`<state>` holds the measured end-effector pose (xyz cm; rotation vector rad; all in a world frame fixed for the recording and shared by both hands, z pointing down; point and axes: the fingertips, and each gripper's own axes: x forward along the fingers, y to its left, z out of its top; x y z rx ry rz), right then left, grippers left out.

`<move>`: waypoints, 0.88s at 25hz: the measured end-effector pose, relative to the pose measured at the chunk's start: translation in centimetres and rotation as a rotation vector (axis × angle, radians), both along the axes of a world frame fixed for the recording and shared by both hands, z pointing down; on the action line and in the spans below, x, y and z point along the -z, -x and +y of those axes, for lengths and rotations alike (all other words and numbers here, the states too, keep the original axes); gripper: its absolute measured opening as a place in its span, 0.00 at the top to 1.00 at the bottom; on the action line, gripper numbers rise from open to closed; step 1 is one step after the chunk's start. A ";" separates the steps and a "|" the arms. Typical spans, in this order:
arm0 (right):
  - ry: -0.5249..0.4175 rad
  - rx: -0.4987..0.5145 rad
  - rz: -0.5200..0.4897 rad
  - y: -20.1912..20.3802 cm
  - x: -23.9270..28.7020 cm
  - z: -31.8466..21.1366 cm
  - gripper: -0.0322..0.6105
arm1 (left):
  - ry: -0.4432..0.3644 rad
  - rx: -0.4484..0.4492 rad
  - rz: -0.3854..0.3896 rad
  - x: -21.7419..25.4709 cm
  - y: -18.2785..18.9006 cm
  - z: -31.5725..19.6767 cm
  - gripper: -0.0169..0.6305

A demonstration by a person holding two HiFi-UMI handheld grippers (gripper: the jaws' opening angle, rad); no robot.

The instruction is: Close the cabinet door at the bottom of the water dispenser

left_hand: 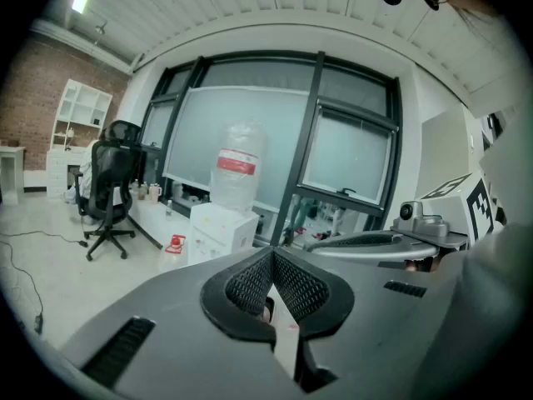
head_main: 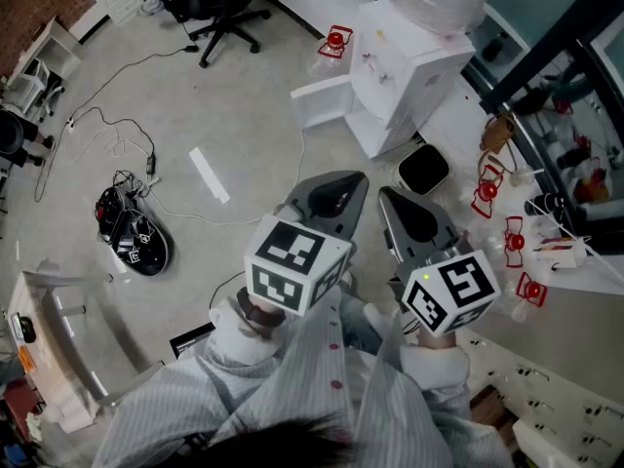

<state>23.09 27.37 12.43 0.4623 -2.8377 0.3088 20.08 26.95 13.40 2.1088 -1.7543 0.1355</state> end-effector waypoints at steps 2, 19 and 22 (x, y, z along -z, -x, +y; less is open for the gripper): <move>-0.009 0.009 -0.002 -0.1 0.2 0.2 0.93 | -0.001 0.004 0.000 0.1 -0.2 0.1 0.96; 0.012 0.033 -0.011 -2.4 -0.8 0.0 0.93 | 0.012 0.104 0.000 -1.0 0.2 0.9 0.96; 0.023 0.051 -0.003 -1.1 -1.3 -0.2 0.93 | 0.018 0.144 0.007 -1.4 2.4 0.9 0.96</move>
